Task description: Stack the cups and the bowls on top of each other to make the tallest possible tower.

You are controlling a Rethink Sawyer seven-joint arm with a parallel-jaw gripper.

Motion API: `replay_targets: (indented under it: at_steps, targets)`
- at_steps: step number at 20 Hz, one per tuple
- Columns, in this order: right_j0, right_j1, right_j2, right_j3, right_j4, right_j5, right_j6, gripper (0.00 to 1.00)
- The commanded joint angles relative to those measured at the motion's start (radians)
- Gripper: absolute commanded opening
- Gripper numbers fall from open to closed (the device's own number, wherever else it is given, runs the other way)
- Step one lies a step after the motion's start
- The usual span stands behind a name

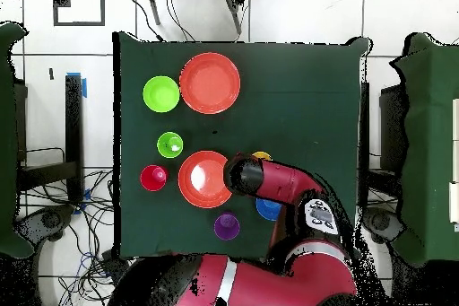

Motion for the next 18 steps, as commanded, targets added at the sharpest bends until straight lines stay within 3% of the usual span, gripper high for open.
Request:
replay_targets:
  at_steps: [1,2,7,10,18]
  targets:
    - [0.005,0.033,0.100,0.017,-0.074,-0.056,0.029,1.00]
    - [0.010,0.032,0.095,0.013,-0.083,-0.065,0.031,0.00]
    - [0.000,0.022,0.125,-0.004,-0.083,-0.022,0.012,0.00]
    - [0.021,-0.001,0.115,-0.038,-0.042,0.101,0.024,0.00]
    - [0.018,-0.059,0.134,-0.042,-0.025,0.201,0.010,0.00]
